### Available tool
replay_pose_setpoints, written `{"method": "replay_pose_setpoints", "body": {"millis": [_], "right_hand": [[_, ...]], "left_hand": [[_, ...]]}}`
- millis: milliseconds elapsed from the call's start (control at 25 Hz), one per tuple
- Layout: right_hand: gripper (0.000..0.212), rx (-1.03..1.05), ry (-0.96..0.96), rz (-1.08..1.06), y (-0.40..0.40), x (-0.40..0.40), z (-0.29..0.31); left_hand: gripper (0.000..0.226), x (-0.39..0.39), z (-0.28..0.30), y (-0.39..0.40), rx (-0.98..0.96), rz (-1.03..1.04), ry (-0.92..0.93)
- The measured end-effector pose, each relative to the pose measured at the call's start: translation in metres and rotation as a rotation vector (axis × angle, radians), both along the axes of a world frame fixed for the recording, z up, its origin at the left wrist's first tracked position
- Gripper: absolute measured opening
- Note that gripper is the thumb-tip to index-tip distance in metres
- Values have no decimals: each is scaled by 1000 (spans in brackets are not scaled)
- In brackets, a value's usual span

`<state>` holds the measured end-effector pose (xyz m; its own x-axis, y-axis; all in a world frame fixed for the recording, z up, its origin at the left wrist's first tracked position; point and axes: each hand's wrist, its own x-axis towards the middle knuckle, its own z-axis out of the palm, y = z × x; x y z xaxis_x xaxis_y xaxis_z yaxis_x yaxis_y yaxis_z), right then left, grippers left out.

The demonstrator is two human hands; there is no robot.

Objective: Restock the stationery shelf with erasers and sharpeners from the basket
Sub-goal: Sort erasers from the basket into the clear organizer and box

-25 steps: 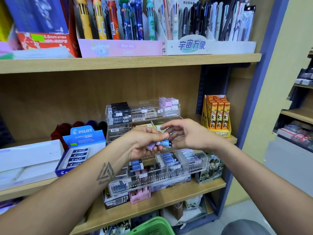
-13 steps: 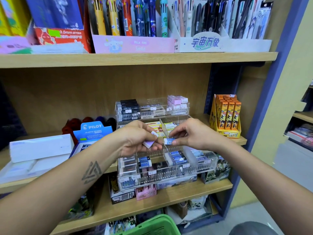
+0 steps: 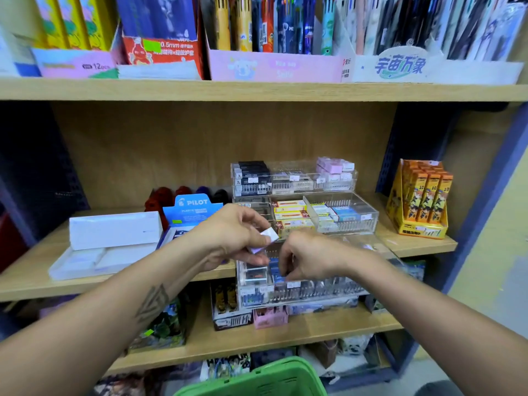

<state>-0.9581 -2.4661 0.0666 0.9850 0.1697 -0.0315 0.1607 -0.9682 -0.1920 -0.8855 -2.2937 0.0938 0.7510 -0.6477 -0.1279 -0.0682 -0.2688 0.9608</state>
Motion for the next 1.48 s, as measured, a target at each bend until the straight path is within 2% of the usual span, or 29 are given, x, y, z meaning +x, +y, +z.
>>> {"method": "replay_pose_setpoints", "body": {"millis": [120,200,240,280,360,440,720,840,1000,1120,1240,1360,1440,1480], "right_hand": [[18,5,40,-31,1,2,0],[23,84,74,-92,-5,-3,12],[23,200,56,-149,-10,-6,19],[23,401,33,-220,-14,-9,26],[25,921,56,-326,-15,-19,37],[35,1193,83,-338,-15,-24,40],[36,1512,-137,-382,-34,-39,36],[47,1669,-171,-384,-50,-49,33],[44,1689,-226,-448,-69,-58,27],[36,1660,-226,-559,-80,-68,30],[30,1566,-250,-582,-83,-72,36],[45,1324,-287,-635,-98,-73,37],[53,1006,-328,-695,-115,-76,38],[47,801,-337,-684,-120,-79,39]], "left_hand": [[29,2,-2,10,-45,5,59],[32,2,-3,14,-75,24,82],[32,1,-3,15,-99,38,84],[32,0,-4,15,-131,56,81],[30,-1,-4,12,-202,103,48],[28,-4,-4,6,-256,139,-34],[16,-25,-2,-30,-306,19,-281],[25,-31,-3,-54,-282,4,-357],[46,-41,-3,-84,-220,32,-481],[45,-50,-3,-106,-187,48,-580],[42,-57,-3,-130,-172,41,-682],[46,-60,-6,-145,-179,-93,-612],[47,-55,-12,-147,-167,-177,-656],[43,-50,-12,-145,-94,-172,-765]]}}
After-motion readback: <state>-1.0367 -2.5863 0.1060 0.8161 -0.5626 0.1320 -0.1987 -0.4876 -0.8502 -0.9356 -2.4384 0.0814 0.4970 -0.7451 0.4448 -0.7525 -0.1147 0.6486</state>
